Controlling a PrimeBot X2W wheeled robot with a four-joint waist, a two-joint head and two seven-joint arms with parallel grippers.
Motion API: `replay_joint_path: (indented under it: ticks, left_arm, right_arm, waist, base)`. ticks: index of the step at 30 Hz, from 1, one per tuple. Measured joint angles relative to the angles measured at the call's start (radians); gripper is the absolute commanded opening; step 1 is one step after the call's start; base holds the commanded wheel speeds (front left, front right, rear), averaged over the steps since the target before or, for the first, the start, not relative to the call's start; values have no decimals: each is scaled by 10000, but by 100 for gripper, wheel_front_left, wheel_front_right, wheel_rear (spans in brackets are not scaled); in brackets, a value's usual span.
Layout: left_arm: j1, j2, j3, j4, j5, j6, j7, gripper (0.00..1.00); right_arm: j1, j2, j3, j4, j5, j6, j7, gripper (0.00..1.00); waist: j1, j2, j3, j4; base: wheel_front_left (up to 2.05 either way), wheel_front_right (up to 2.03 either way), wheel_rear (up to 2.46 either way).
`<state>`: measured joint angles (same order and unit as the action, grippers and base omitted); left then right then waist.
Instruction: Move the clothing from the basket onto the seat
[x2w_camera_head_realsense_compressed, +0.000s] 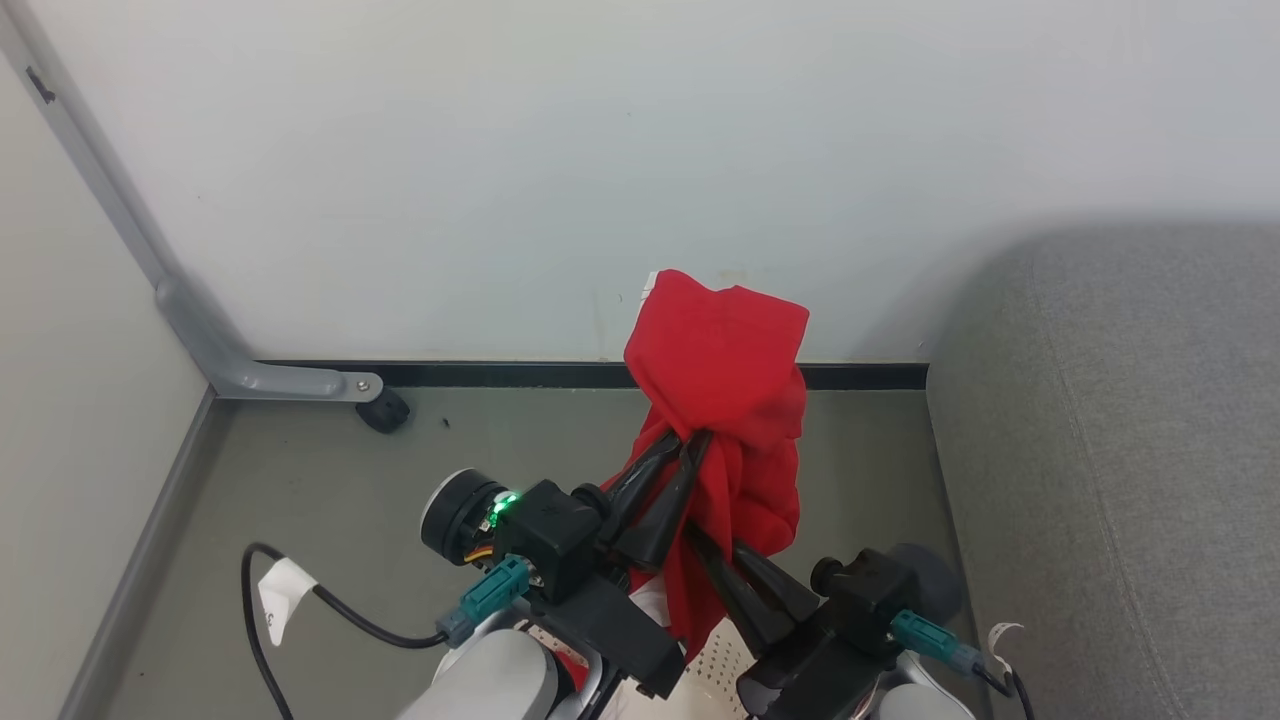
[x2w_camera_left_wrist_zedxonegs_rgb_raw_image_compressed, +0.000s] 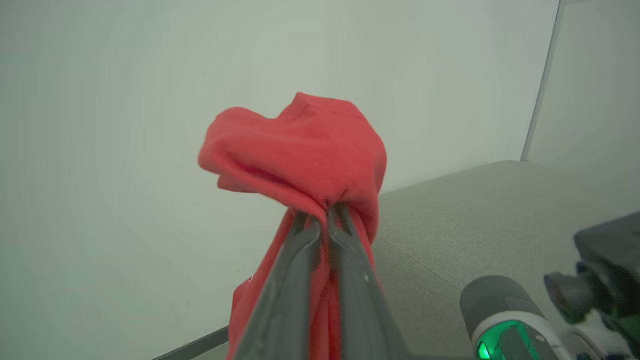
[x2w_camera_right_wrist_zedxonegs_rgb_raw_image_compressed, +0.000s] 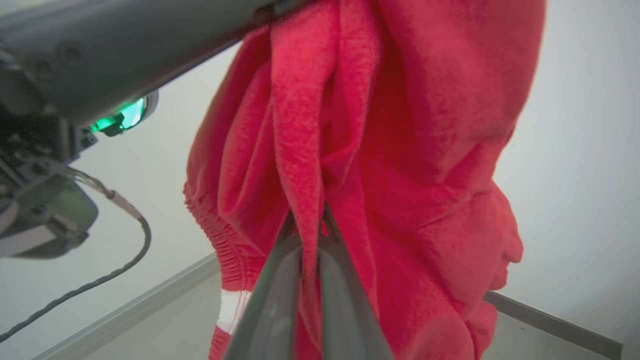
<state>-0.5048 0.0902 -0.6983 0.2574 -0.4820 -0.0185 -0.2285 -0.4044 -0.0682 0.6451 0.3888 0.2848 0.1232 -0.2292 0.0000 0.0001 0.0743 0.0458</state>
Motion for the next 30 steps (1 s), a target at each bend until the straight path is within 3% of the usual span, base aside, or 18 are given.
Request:
replay_joint_path:
  ticks: [15,16,17,20,30]
  left_arm:
    - [22,13,21,4,-10,10,71,0]
    - [27,15,25,4,-10,12,73,6]
    - [37,19,31,4,-12,21,82,26]
    - [147,23,44,-19,-19,105,82,100]
    - [485,247,98,-234,-17,238,144,100]
  right_arm:
    - [-377,-2,297,385,512,0,-25,0]
    - [-387,-2,299,389,514,0,-27,0]
    - [-387,-2,311,407,523,0,-44,0]
    - [-389,-2,305,466,556,2,-73,0]
    - [-593,0,169,702,688,2,-111,0]
  waist:
    - [0,0,-104,3]
    - [0,0,-114,1]
    - [0,0,-125,-1]
    - [0,0,-153,-4]
    - [0,0,-229,-70]
  base:
    - [0,0,0]
    - [0,0,0]
    - [0,0,0]
    - [0,0,0]
    - [0,0,0]
